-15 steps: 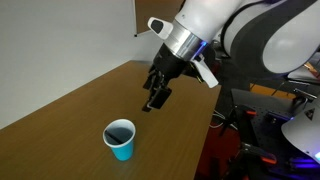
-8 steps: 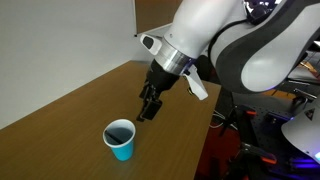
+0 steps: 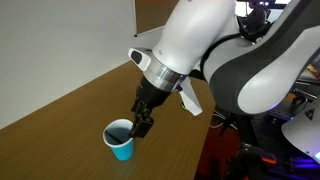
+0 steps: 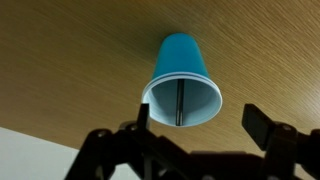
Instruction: Take the pen out of the cup and put it on the table
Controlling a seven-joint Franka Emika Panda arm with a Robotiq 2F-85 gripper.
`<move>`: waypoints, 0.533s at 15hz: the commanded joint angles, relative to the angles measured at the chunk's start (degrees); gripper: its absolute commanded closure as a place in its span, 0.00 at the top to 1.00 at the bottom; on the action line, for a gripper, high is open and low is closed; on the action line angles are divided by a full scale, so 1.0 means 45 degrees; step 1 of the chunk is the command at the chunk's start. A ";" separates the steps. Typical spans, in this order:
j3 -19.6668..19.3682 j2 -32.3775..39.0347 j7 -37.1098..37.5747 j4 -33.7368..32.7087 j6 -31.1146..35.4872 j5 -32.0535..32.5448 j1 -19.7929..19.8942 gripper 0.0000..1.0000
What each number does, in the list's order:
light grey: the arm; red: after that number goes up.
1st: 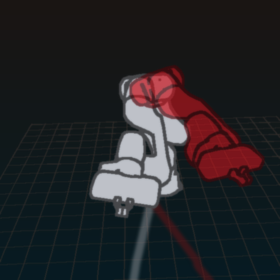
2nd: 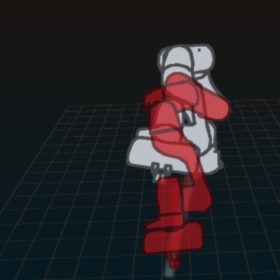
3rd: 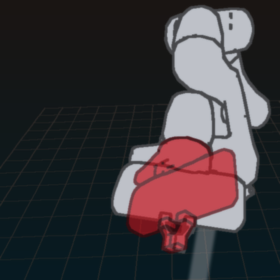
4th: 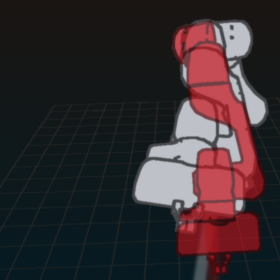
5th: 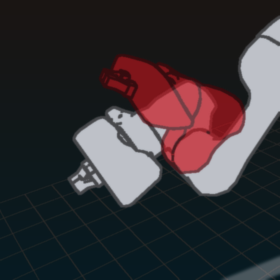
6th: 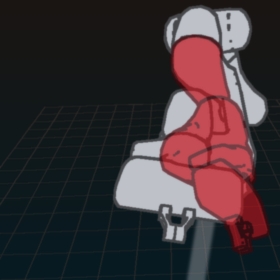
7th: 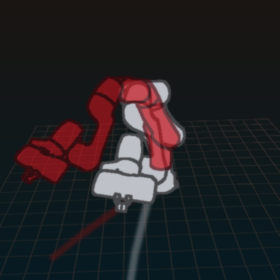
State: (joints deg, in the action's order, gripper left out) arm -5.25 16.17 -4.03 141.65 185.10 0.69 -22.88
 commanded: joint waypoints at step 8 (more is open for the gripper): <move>-0.0532 0.0828 0.0296 -0.1159 -0.0435 -0.0213 -0.0708 0.63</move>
State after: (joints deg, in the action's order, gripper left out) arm -6.59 18.56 -4.01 138.63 184.93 0.60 -24.82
